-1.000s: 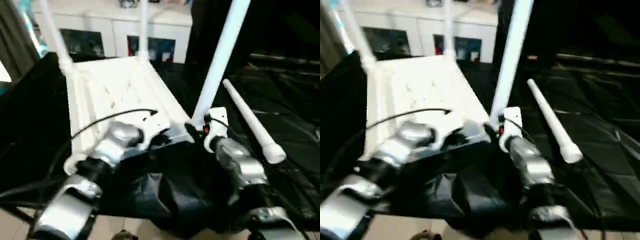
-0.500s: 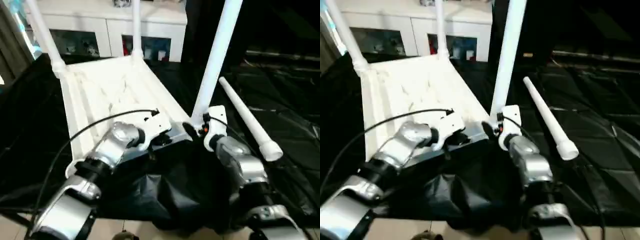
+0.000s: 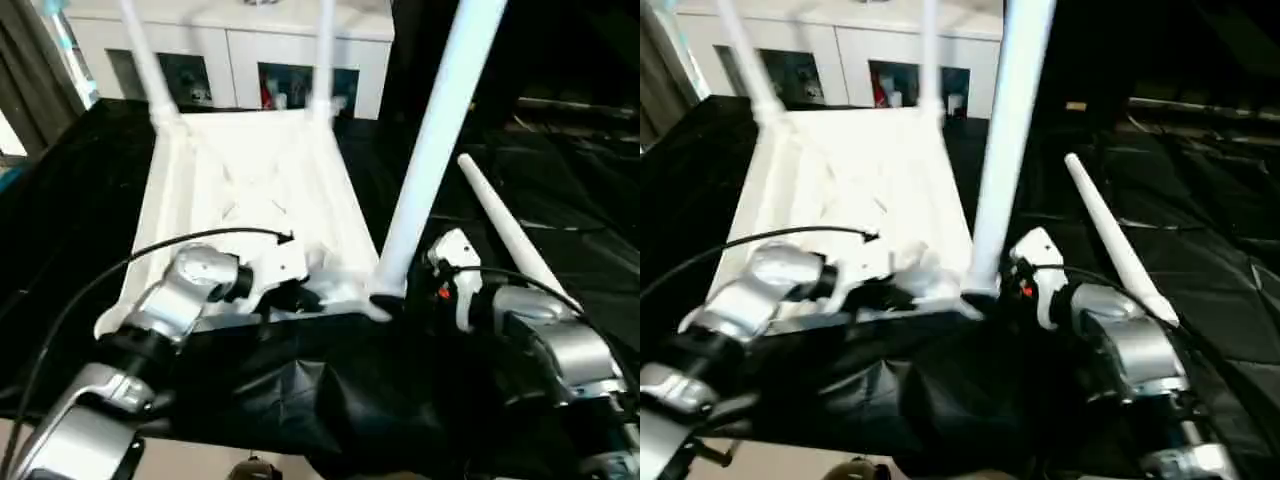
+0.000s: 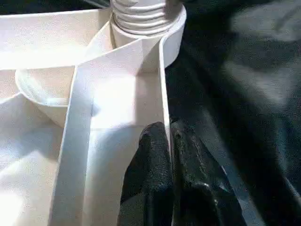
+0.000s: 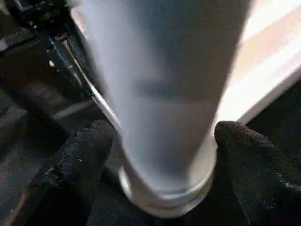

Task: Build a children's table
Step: Rotate leg to tighten

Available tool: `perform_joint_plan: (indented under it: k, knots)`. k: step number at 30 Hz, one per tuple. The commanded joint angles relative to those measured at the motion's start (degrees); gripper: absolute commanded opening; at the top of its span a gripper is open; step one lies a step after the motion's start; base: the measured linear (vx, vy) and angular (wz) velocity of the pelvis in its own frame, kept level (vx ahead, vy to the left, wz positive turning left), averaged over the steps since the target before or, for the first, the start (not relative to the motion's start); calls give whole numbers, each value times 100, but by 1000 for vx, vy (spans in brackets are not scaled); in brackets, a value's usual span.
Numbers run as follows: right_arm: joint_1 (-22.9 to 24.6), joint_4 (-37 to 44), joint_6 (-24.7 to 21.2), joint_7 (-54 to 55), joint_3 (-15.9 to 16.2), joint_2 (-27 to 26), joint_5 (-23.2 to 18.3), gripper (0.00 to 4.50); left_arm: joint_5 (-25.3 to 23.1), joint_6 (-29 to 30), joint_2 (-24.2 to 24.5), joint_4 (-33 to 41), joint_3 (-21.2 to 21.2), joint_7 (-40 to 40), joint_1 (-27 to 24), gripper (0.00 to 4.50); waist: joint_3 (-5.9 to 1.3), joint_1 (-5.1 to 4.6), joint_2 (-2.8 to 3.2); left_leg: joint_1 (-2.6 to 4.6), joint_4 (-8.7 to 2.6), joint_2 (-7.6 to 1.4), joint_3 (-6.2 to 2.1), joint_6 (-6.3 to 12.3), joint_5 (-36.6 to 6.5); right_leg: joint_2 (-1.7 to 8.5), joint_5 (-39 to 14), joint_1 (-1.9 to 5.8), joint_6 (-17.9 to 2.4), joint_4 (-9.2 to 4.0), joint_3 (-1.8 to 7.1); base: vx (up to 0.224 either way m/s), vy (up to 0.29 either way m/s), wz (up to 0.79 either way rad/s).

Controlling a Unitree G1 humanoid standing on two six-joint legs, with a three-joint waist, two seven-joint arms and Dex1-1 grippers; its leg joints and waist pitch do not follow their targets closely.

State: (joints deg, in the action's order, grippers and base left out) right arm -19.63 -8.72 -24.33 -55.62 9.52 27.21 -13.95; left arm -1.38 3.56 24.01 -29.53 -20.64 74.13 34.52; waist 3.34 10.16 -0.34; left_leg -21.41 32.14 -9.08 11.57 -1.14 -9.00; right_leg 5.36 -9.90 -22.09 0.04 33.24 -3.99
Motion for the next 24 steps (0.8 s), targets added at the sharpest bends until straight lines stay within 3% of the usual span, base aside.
perform_joint_plan:
  k: [1, 4, 8, 16, 24]
  knots:
    - [-44, 38, 30, -77, 44, 26, 2, 387, 75, -104, -50, 167, -175, 281, 11, 0, -378, -26, 33, 190, -406, -489, -208, -174, -1937, 468, -1439, 145, -1265, -320, 287, 0, 0, 0]
    - [-37, 129, -57, -233, 153, 87, 10, 387, 104, -136, -41, 138, -180, 325, 13, 0, -366, -36, 13, 182, -421, -487, -227, -234, -2086, 481, -1678, 149, -1170, -345, 291, 0, 0, 0]
    - [-11, 129, -39, -280, 238, 115, 68, 350, 73, -165, -63, 82, -176, 279, 36, 0, -368, -49, 1, 183, -415, -486, -231, -221, -2039, 487, -1736, 143, -1119, -354, 294, 0, 0, 0]
    - [4, 128, -63, -395, 342, 134, 79, 283, 59, -185, -71, 50, -120, 216, 33, 0, -351, -57, -45, 168, -394, -482, -214, -86, -1811, 479, -1657, 137, -1131, -341, 296, 0, 0, 0]
    - [63, 11, -42, -187, 284, -46, 65, 271, -11, -97, -78, 13, -66, -32, 11, 0, -337, -70, -55, 159, -402, -479, -219, -74, -1811, 478, -1788, 131, -1077, -351, 295, 0, 0, 0]
